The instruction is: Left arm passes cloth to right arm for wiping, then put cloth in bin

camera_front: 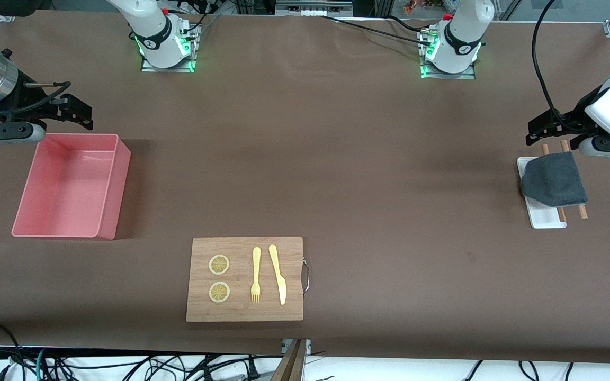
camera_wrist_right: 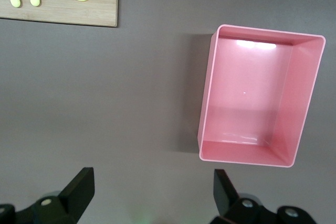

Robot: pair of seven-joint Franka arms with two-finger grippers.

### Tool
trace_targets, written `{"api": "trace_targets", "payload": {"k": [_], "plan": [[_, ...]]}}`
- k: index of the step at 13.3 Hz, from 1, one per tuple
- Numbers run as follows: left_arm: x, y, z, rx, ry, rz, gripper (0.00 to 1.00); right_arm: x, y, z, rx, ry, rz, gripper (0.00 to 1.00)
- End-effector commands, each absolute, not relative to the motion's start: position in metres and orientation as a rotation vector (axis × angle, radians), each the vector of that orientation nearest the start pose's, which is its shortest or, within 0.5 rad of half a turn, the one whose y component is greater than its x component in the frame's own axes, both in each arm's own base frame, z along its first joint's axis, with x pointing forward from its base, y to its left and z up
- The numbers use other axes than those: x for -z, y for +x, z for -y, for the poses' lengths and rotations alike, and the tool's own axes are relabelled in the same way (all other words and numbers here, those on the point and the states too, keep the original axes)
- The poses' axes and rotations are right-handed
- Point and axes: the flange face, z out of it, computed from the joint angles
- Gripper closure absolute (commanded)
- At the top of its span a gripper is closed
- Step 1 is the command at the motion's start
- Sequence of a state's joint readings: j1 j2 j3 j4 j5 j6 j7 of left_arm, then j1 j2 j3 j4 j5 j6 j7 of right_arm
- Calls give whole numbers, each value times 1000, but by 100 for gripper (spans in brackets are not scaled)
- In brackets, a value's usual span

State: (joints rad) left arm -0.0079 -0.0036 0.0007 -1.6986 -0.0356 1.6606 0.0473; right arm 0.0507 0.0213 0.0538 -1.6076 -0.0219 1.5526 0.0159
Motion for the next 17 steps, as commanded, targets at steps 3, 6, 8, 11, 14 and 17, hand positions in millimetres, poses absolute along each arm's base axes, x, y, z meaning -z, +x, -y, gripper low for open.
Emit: {"api": "trace_targets", "payload": {"k": [3, 6, 8, 11, 14, 17], "plan": [[-577, 552, 4, -48, -3152, -73, 0, -599, 555, -54, -127, -3159, 165, 0], [-567, 556, -3, -79, -3149, -57, 0, -599, 555, -54, -127, -3159, 165, 0], [-563, 556, -3, -115, -3148, -59, 0, -599, 555, -54, -129, -3159, 165, 0], [-561, 557, -3, -123, -3148, -59, 0, -600, 555, -54, -124, -3159, 158, 0], [-561, 555, -1, -149, -3146, -69, 0, -600, 555, -55, -124, -3159, 160, 0], [-561, 555, 0, -149, -3146, -69, 0, -600, 555, -55, -124, -3158, 155, 0]]}}
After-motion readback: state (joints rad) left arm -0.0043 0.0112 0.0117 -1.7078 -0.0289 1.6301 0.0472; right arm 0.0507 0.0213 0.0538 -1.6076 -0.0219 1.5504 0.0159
